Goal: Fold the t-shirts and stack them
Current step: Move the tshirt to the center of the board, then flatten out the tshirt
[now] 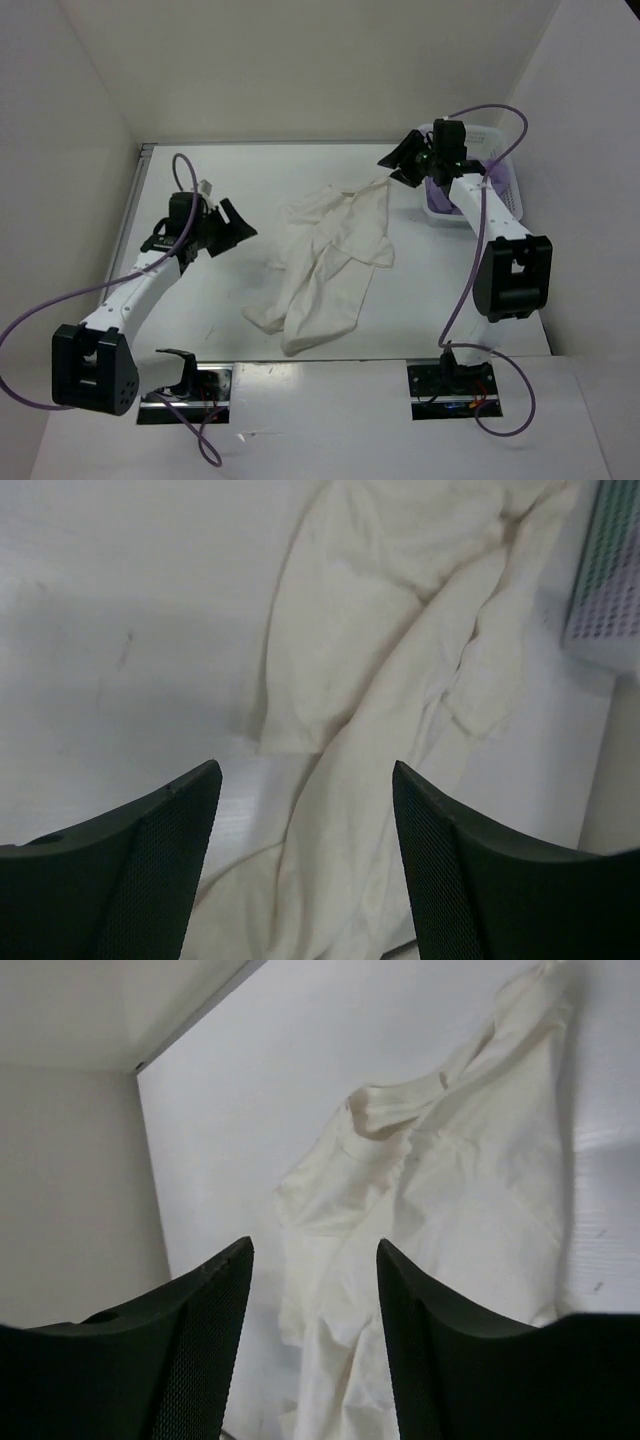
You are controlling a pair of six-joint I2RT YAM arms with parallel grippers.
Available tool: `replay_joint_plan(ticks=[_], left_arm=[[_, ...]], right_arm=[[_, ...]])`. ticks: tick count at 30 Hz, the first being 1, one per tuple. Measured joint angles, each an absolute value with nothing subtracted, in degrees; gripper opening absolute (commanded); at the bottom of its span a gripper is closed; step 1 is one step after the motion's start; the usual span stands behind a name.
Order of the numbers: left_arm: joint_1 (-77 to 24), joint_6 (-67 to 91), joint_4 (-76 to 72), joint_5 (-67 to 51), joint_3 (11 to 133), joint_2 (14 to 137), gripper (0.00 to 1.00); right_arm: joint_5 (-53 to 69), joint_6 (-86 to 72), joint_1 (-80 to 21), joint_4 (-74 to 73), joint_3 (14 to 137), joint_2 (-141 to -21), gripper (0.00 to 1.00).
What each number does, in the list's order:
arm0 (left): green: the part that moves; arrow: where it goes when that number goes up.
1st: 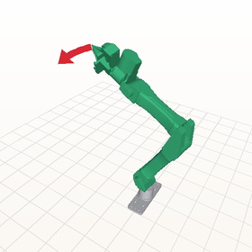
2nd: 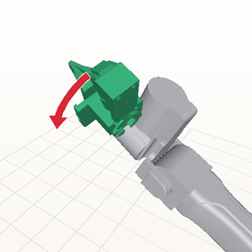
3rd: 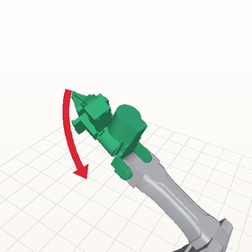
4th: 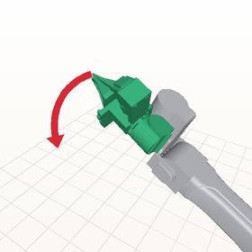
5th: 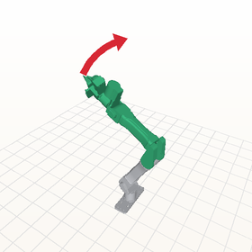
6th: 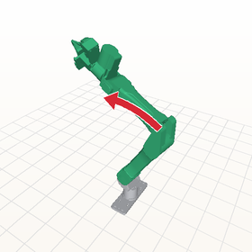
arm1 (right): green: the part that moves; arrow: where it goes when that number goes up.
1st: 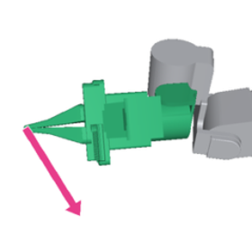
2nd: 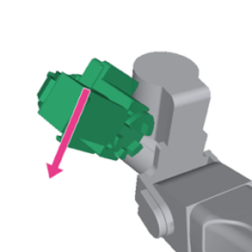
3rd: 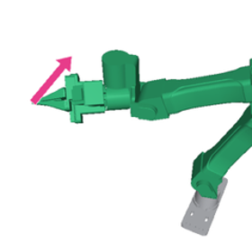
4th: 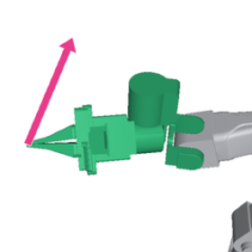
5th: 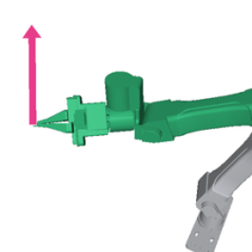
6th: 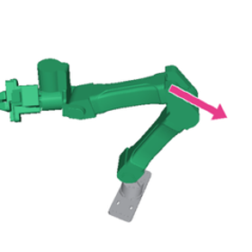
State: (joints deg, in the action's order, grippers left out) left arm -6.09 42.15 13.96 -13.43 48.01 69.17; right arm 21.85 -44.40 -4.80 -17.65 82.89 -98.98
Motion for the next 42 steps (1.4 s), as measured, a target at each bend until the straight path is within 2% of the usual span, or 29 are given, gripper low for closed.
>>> replay_joint_plan(ticks=[1, 3, 4, 6, 7, 9, 10, 11, 13, 15, 16, 17, 22, 27, 30, 33, 35, 38, 42], left_arm=[[-6.83, 42.06, 14.33, -13.15, 47.70, 69.17, 0.76], [-10.55, 42.00, 15.42, -12.36, 45.58, 69.10, 0.76], [-12.12, 42.09, 16.03, -12.21, 44.34, 69.10, 0.76], [-14.20, 42.52, 17.47, -12.10, 40.42, 69.10, 0.80], [-14.59, 42.76, 18.31, -12.10, 39.09, 69.10, 0.81], [-15.57, 44.16, 19.64, -12.62, 36.12, 68.99, 0.82], [-16.38, 44.99, 19.92, -12.71, 35.11, 68.95, 0.82], [-17.78, 45.65, 20.14, -13.02, 33.98, 68.90, 0.81], [-21.52, 47.31, 20.12, -14.94, 31.92, 68.95, 0.69], [-23.16, 48.31, 20.12, -16.03, 31.48, 69.43, 0.65], [-25.02, 49.10, 18.90, -17.04, 31.46, 70.50, 0.55], [-25.39, 49.67, 18.72, -17.30, 31.46, 70.81, 0.51], [-26.57, 49.80, 16.12, -17.89, 31.35, 73.76, 0.40], [-26.57, 49.74, 15.14, -17.98, 31.05, 74.94, 0.35], [-26.57, 49.60, 14.98, -17.93, 31.05, 74.91, 0.24], [-26.57, 49.58, 14.96, -17.72, 31.05, 74.67, 0.07], [-26.57, 49.47, 15.03, -17.23, 31.05, 73.97, 0.02], [-26.57, 49.60, 15.33, -16.21, 31.11, 72.23, 0.00], [-25.12, 49.60, 15.92, -15.79, 32.60, 71.57, 0.00]], right_arm=[[19.59, -42.85, -5.15, -18.37, 82.50, -97.69, 0.59], [16.32, -40.80, -6.17, -18.55, 80.03, -93.56, 0.42], [14.41, -39.90, -7.40, -19.35, 77.32, -89.60, 0.28], [10.50, -38.09, -11.14, -19.55, 70.65, -81.71, 0.15], [9.52, -37.54, -12.34, -20.08, 68.31, -79.85, 0.15], [6.04, -36.34, -17.17, -21.32, 64.38, -79.29, 0.23], [5.13, -36.05, -18.96, -21.69, 63.79, -80.51, 0.32], [3.42, -35.53, -21.32, -22.22, 63.48, -82.52, 0.36], [0.69, -34.52, -27.59, -22.96, 64.47, -89.12, 0.43], [-0.36, -34.20, -32.36, -23.14, 65.28, -94.87, 0.47], [-1.37, -33.95, -36.67, -23.55, 65.39, -100.42, 0.48], [-1.96, -34.02, -36.67, -23.94, 65.71, -101.32, 0.48], [-5.85, -34.24, -36.05, -23.11, 69.28, -104.95, 0.48], [-8.75, -34.89, -35.86, -23.22, 69.78, -105.27, 0.48], [-9.76, -34.96, -35.86, -23.16, 71.75, -106.45, 0.48], [-10.17, -35.03, -35.86, -22.85, 72.77, -107.63, 0.43], [-10.17, -35.14, -35.86, -22.44, 72.79, -108.20, 0.35], [-10.26, -35.09, -35.86, -22.11, 73.47, -109.19, 0.17], [-11.25, -35.18, -35.86, -21.91, 74.35, -110.10, 0.08]])
